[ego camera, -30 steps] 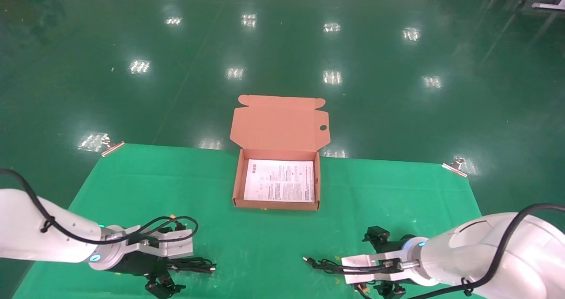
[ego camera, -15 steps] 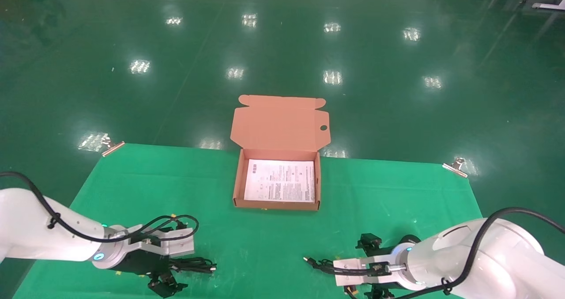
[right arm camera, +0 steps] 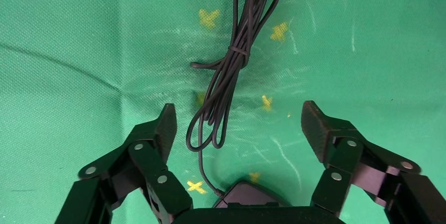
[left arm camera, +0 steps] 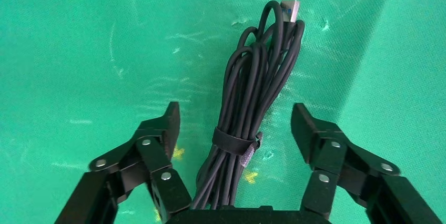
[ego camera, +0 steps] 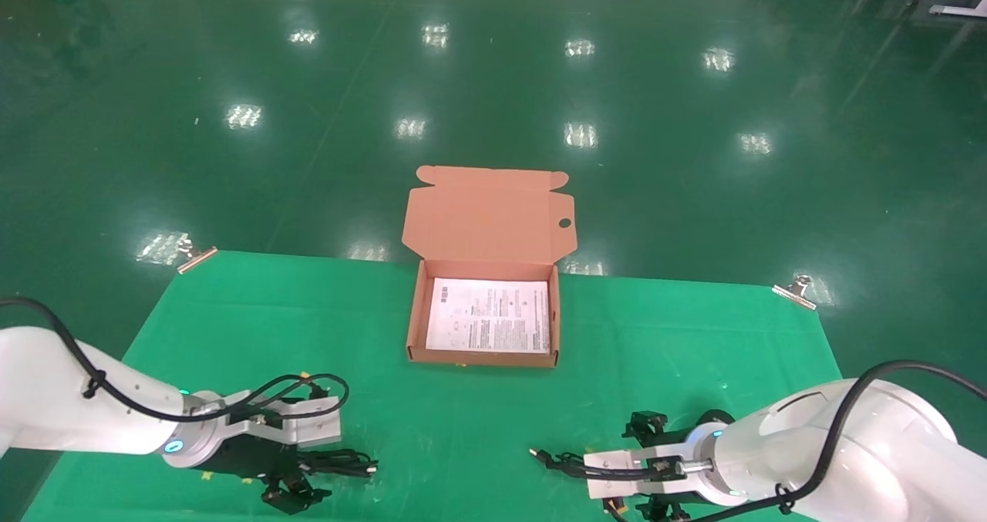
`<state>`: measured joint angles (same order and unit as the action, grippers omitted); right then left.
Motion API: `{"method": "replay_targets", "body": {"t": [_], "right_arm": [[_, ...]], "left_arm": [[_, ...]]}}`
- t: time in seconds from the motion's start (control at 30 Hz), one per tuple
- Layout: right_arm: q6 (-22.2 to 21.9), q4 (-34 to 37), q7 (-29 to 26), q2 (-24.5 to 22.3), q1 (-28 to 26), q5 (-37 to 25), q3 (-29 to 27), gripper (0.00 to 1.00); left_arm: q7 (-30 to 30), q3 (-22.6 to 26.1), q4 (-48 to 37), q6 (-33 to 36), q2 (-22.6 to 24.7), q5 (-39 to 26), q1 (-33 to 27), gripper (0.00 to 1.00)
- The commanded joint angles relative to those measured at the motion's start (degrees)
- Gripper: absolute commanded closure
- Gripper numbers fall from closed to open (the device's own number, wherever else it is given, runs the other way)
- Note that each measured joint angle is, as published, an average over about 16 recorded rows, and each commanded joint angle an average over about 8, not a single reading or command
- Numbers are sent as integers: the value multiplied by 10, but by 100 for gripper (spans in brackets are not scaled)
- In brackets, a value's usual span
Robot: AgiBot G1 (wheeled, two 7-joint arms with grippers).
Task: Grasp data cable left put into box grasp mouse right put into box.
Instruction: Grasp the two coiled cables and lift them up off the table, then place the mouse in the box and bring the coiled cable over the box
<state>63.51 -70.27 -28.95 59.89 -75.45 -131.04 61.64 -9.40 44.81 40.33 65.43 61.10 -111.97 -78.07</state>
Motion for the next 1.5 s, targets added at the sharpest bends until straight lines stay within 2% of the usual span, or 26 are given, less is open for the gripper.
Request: {"method": "replay_targets", "body": {"t": [0.03,1.13,1.3,1.5], "right_arm": [[1,-1,0,0,0,0,0,100],[2,-4,0,-3,-3,2,-2,100],[10,-25,-19,-23,-27,-3,-18,100],[16,-67,-53,-56,-95,-17,-58,100]], "left_arm": [[0,0,1,0,0,0,0,100],[-1,0,4,2,-1,-1,0,100],[-3,-3,11,-1,-10,-4,-12,100],[-14,-12,56,-9,-37,-22,-54,100]]}}
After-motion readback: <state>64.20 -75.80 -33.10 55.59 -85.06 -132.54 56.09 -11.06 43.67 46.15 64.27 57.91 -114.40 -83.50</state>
